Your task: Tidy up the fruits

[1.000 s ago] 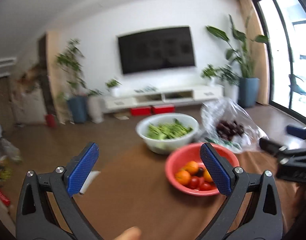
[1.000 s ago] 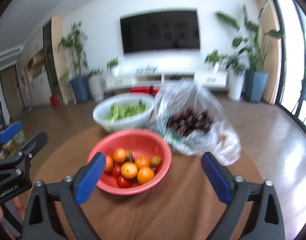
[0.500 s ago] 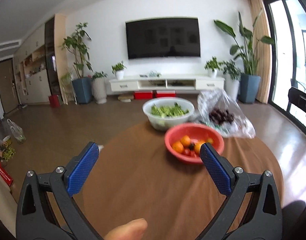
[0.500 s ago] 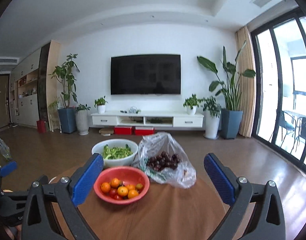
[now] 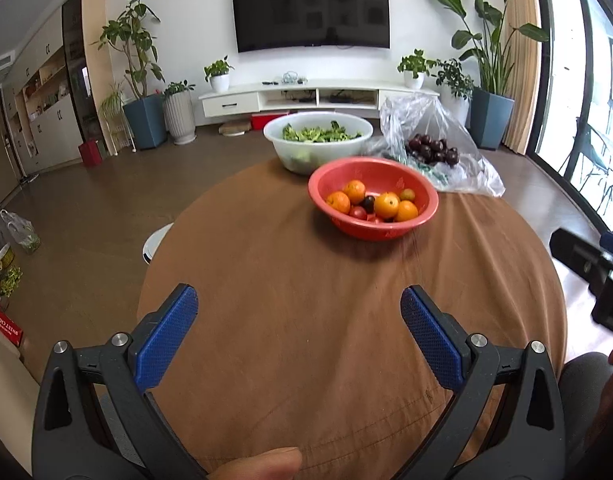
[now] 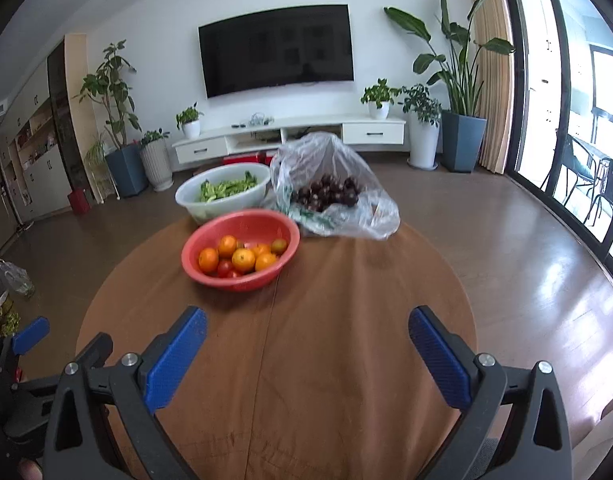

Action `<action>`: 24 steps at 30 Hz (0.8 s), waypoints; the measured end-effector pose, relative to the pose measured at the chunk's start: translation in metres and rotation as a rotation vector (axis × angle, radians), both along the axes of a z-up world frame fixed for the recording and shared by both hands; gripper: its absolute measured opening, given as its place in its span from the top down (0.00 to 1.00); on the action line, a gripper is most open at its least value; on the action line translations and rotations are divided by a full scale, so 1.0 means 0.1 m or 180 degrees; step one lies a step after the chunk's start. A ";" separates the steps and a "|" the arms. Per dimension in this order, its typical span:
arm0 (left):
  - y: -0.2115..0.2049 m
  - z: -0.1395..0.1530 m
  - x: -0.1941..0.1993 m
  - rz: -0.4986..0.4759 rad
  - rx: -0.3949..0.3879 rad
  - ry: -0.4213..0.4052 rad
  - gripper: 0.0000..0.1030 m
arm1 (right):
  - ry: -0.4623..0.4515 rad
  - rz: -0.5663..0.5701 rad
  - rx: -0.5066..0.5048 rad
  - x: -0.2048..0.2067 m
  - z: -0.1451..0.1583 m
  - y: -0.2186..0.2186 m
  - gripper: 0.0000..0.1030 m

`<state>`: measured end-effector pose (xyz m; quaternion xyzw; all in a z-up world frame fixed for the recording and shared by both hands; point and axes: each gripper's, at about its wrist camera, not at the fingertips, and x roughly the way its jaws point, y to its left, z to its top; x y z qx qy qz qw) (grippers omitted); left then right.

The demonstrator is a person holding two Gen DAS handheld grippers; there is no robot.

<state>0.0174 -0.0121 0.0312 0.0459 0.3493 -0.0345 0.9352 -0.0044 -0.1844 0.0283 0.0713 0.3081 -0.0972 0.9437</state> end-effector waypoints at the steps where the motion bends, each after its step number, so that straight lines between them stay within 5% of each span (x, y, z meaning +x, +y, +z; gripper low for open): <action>1: -0.01 -0.03 0.07 -0.0005 -0.0004 0.0021 0.00 | 0.0024 0.0014 0.0001 0.00 -0.04 0.02 0.00; 24: -0.03 -0.26 0.34 -0.0006 -0.0009 0.0219 0.00 | 0.0354 0.0081 -0.0092 0.06 -0.27 0.10 0.00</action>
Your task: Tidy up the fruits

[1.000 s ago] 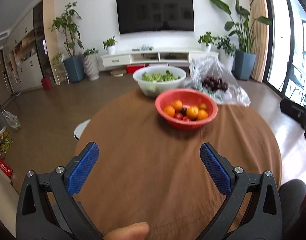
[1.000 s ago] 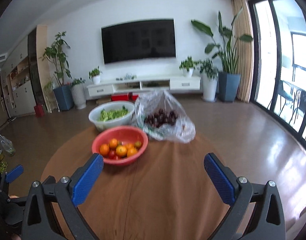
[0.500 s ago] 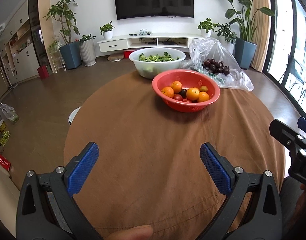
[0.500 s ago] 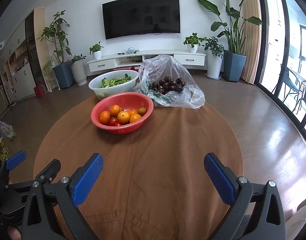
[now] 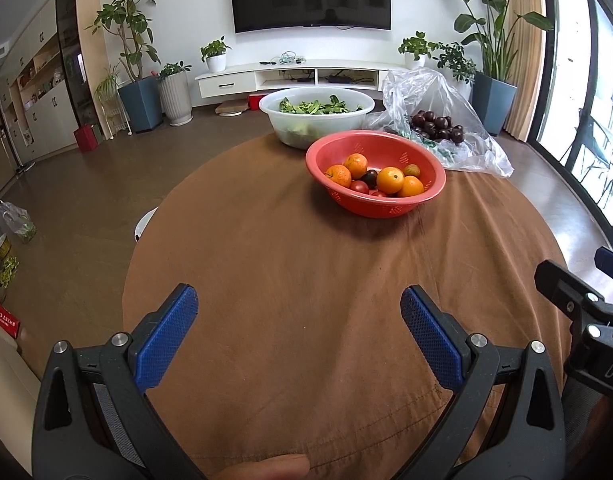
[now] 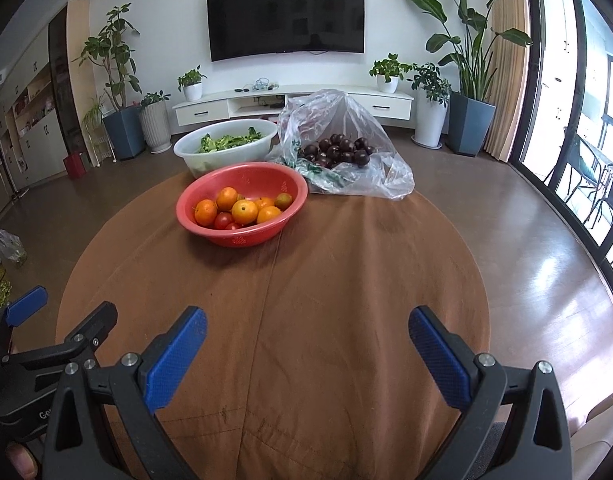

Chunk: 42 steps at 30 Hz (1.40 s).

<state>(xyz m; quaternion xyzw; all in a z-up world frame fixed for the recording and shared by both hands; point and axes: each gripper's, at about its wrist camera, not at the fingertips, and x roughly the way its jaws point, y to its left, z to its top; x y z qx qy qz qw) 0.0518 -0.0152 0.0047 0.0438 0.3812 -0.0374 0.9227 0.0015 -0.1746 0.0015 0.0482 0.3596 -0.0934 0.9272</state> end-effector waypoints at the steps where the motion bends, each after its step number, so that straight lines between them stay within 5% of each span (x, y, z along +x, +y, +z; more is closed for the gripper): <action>1: 0.01 0.00 0.00 0.0003 -0.0005 0.0004 0.00 | 0.0011 0.0001 -0.0001 0.00 -0.01 0.00 0.00; 42: 0.01 -0.07 0.03 0.0010 0.0001 0.0040 0.00 | 0.0190 0.0047 0.0009 0.06 -0.16 0.06 0.00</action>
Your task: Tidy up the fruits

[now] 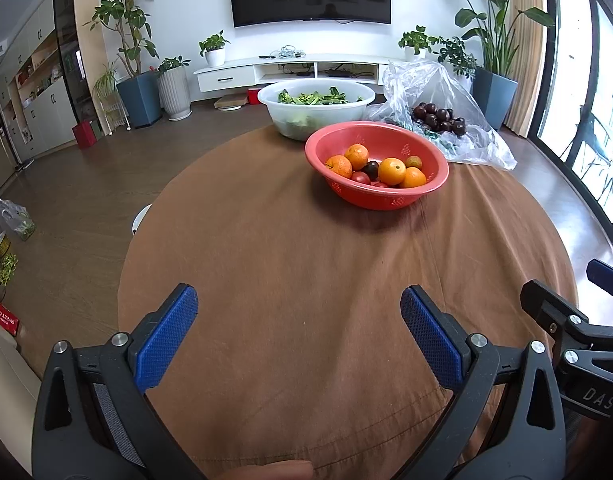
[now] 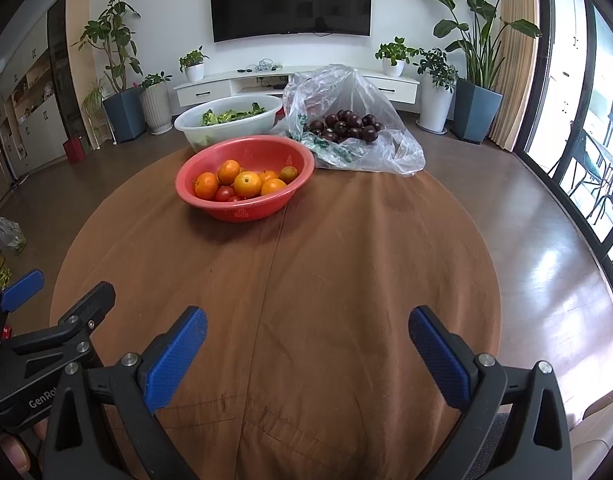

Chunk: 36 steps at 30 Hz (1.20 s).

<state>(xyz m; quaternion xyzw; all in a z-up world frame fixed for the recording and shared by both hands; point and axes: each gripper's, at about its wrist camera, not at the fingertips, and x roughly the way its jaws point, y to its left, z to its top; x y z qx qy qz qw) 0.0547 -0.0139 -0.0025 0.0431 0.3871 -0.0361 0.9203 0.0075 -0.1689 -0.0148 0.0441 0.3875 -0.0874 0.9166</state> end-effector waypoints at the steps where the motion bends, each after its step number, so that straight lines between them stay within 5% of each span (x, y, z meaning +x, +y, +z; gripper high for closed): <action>1: 0.00 0.00 0.00 0.0001 0.0000 -0.0002 0.00 | -0.0001 0.0001 0.0000 0.00 0.00 0.00 0.00; 36: 0.00 0.01 0.00 -0.0003 0.0004 0.0006 0.00 | 0.0029 -0.0002 0.0003 0.01 -0.05 -0.02 0.00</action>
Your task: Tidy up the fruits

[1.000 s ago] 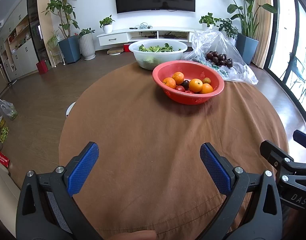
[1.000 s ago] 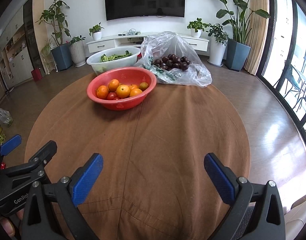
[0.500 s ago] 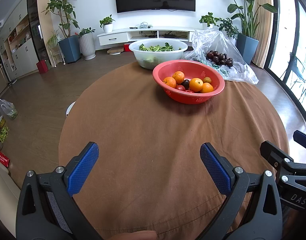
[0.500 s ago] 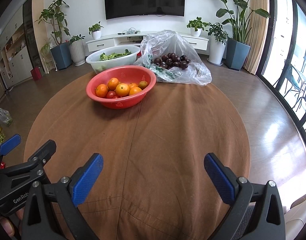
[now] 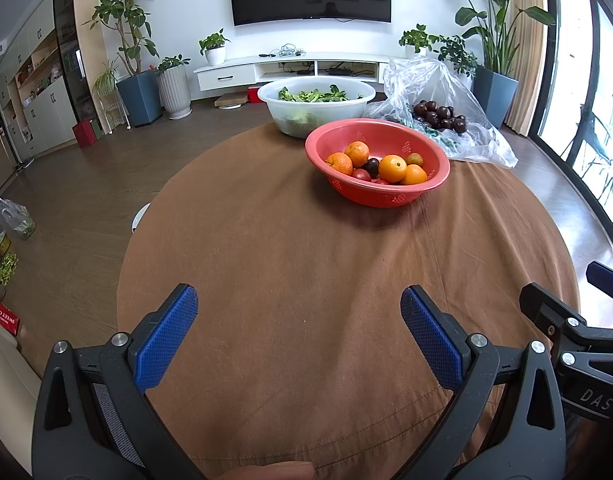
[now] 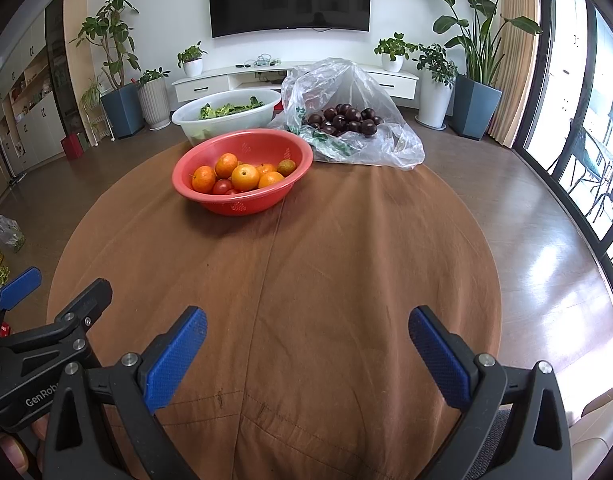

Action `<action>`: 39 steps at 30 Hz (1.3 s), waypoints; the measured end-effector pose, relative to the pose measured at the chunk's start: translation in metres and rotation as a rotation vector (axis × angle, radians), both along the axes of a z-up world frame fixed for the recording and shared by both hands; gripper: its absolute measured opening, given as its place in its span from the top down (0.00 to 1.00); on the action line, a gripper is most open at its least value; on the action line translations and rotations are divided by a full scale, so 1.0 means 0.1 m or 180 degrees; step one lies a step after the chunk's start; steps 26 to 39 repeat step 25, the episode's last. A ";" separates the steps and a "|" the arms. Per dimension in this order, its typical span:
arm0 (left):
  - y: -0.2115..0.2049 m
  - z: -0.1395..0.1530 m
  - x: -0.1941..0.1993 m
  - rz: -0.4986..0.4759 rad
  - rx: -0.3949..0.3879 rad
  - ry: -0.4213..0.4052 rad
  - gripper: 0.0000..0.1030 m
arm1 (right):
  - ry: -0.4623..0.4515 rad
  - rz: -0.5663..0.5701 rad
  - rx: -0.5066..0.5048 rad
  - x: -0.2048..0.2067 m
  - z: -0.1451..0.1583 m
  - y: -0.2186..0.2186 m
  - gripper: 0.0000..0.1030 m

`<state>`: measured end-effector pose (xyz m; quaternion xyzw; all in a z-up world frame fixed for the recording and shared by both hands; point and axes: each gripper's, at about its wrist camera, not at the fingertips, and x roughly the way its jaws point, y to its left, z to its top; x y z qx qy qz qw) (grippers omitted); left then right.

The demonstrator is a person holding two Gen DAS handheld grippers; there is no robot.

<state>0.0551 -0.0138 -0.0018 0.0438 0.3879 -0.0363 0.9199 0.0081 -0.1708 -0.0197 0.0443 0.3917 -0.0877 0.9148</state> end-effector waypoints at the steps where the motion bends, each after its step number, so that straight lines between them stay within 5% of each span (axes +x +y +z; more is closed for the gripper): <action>1: 0.00 0.00 0.00 -0.0001 -0.0001 -0.0001 0.00 | 0.0002 -0.0002 0.0001 0.00 -0.01 0.00 0.00; 39: 0.02 -0.09 0.03 -0.0022 -0.0078 0.0048 0.00 | 0.0046 -0.0031 0.0028 -0.05 -0.11 -0.06 0.00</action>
